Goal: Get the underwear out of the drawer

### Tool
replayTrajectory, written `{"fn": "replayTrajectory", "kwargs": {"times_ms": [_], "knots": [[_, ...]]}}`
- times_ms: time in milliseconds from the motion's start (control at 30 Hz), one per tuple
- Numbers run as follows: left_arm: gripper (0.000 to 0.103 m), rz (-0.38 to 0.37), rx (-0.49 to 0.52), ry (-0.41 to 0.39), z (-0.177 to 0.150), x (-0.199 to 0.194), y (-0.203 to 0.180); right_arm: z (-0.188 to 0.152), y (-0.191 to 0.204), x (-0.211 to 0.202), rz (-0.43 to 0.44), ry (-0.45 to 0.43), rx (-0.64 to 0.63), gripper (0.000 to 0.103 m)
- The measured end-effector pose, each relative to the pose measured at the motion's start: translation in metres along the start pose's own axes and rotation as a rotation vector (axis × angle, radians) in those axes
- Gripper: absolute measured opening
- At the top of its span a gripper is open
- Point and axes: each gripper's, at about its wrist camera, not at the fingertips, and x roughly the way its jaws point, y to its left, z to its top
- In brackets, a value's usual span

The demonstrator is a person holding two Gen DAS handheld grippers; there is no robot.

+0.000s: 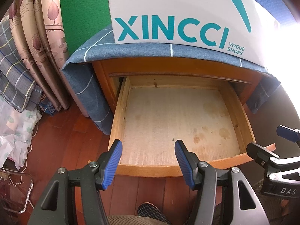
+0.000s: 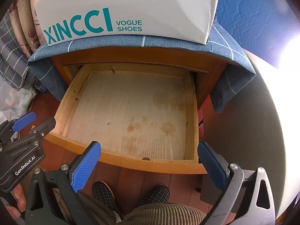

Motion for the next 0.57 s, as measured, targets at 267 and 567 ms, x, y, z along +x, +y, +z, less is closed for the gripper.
{"fn": "replayTrajectory", "kwargs": {"times_ms": [267,567], "knots": [[0.06,0.002,-0.004,-0.01,-0.0006,-0.0018,0.0004,0.0005,0.0007,0.001,-0.004,0.005,-0.009,0.102],[0.06,0.0,0.004,-0.012,-0.0008,-0.0033,-0.001,0.0003,0.0013,0.0005,-0.006,0.006,-0.017,0.102]]}}
